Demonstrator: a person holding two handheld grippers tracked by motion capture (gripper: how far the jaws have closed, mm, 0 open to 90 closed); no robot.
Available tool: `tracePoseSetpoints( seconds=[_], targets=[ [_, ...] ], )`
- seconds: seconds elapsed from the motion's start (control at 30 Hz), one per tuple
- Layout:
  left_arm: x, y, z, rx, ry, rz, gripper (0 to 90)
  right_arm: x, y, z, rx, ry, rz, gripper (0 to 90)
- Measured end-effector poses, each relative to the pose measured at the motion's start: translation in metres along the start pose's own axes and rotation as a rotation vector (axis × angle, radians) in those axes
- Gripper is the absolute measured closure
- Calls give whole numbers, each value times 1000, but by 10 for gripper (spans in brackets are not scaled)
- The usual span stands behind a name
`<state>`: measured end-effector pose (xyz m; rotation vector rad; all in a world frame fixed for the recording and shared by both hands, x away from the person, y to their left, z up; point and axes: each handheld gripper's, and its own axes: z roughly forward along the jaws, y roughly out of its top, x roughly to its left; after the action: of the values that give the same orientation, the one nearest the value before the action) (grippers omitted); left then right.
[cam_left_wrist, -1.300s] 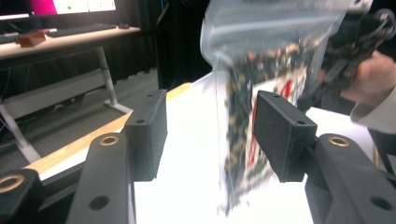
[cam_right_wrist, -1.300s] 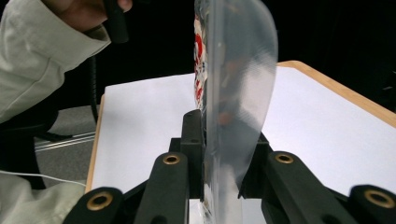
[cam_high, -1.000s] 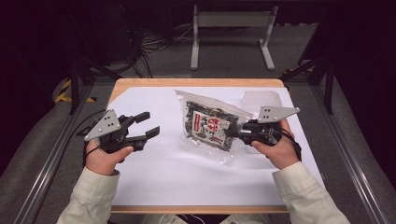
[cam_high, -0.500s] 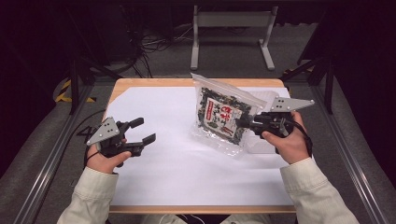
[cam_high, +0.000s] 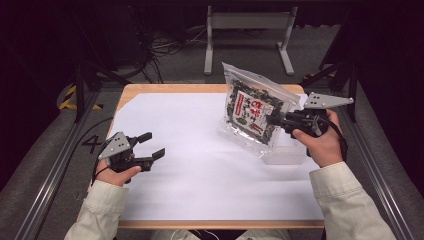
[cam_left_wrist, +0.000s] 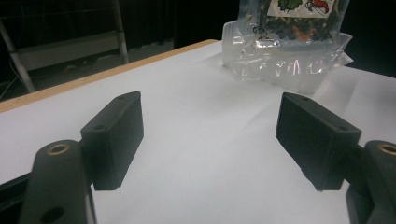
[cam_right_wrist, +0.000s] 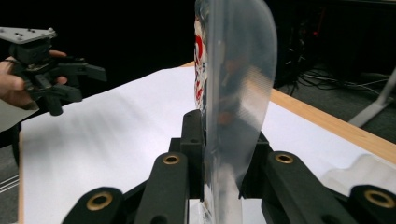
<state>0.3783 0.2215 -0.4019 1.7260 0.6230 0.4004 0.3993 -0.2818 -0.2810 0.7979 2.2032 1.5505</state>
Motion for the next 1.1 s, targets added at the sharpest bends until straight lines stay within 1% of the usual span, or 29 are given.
tracePoseSetpoints(
  seconds=[0.07,0.2,0.3,0.33,0.37,0.4,0.43,0.57,0.67,0.77,0.8,0.9,0.93,1.07,1.1],
  targets=[
    [2,-3,1,-1,-18,-7,238,-4,-1,-4,-7,-25,9,769],
    [5,-8,2,13,-16,-13,239,-13,-2,-10,-22,-62,30,768],
    [7,-10,2,15,-14,-15,249,-17,-1,-13,-22,-74,38,768],
    [7,-12,2,19,-24,-35,277,-21,-1,-16,-20,-89,44,769],
    [7,-13,2,17,-24,-44,288,-22,-1,-17,-19,-93,46,768],
    [7,-13,2,17,-24,-44,293,-22,-1,-17,-19,-93,46,768],
    [8,-13,2,23,-26,-41,293,-24,-1,-18,-19,-106,49,769],
    [9,-14,3,22,-29,-43,269,-32,-2,-23,-17,-141,63,769],
    [9,-15,3,24,-27,-35,260,-39,-2,-25,-12,-163,69,769],
    [10,-15,3,38,-27,-39,279,-43,-3,-28,-16,-175,78,769],
    [10,-15,3,48,-17,-32,279,-44,-3,-29,-15,-180,79,769],
    [10,-15,3,59,-16,-29,290,-50,-4,-33,-22,-201,90,769],
    [11,-15,2,65,-13,-19,291,-51,-4,-34,-20,-206,92,769],
    [10,-16,3,69,-6,-26,285,-55,-6,-38,-13,-230,107,769],
    [10,-16,3,68,-17,-36,292,-56,-6,-39,-11,-235,110,769]
  ],
)
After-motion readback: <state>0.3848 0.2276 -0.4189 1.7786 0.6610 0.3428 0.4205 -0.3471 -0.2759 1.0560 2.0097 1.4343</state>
